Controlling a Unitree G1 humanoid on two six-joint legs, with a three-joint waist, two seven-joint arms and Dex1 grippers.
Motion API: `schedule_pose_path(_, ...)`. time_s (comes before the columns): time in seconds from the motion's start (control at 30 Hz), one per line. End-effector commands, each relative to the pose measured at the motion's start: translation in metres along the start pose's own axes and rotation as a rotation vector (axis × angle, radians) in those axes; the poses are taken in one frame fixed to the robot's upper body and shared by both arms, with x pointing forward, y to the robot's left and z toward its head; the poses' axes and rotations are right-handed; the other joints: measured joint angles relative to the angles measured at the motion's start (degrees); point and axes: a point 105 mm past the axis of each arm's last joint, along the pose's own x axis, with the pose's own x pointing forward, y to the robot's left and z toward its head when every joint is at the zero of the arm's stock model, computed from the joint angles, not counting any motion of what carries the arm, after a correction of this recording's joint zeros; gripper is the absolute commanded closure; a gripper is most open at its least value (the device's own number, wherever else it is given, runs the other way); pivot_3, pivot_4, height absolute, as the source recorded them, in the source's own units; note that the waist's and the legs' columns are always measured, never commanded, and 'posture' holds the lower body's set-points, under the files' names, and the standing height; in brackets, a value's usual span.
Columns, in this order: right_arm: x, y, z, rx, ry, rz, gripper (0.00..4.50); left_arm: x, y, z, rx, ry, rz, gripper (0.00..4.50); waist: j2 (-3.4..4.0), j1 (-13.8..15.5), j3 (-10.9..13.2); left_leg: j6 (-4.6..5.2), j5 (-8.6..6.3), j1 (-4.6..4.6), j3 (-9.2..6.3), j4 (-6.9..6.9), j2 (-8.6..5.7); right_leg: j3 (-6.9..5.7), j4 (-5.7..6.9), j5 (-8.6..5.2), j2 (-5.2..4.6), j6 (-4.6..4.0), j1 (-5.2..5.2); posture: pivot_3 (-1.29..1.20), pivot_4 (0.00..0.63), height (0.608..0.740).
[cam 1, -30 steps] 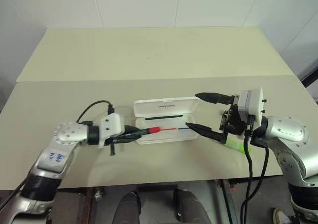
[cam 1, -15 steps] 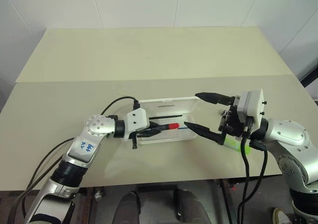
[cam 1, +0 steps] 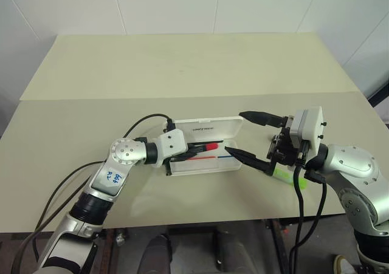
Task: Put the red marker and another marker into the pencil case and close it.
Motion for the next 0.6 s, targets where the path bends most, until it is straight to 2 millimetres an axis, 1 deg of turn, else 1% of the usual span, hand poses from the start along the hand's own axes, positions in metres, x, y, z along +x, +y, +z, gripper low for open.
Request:
schedule_pose_path(0.03,0.0,0.002,0.015,-0.037,-0.05,0.001,0.0,0.004,-0.001,0.009,0.039,-0.021,-0.01,3.86,0.0,0.0,0.0,0.0,0.0,0.0,0.0,0.0,0.0,0.0,0.0,0.0,0.0,0.0,0.0,0.0,0.15,0.74)
schedule_pose_path(0.1,0.0,0.002,0.015,-0.036,-0.051,-0.001,0.0,0.005,-0.004,0.008,0.035,-0.017,-0.034,3.12,0.0,0.0,0.0,0.0,0.0,0.0,0.0,0.0,0.0,0.0,0.01,0.0,0.0,0.0,0.0,0.0,0.15,0.74)
schedule_pose_path(0.13,0.0,0.002,0.015,-0.035,-0.051,-0.001,0.0,0.006,-0.004,0.009,0.035,-0.019,-0.035,2.83,0.0,0.0,0.0,0.0,0.0,0.01,0.0,0.01,0.0,0.0,0.02,0.0,0.0,0.0,0.0,0.0,0.15,0.74)
schedule_pose_path(0.27,0.0,0.003,0.015,-0.032,-0.052,-0.004,0.0,0.007,-0.003,0.012,0.053,-0.029,-0.026,1.41,0.0,0.0,0.0,0.0,0.0,0.01,0.0,0.01,0.0,0.0,0.03,0.0,0.0,0.0,0.0,0.0,0.15,0.74)
schedule_pose_path(0.6,-0.001,0.002,0.012,-0.025,-0.048,-0.011,0.0,0.002,-0.009,0.019,0.032,-0.071,-0.049,1.41,0.0,0.0,0.0,0.0,0.0,0.01,-0.01,0.02,0.0,0.0,0.04,0.0,0.0,0.01,0.0,0.0,0.15,0.74)
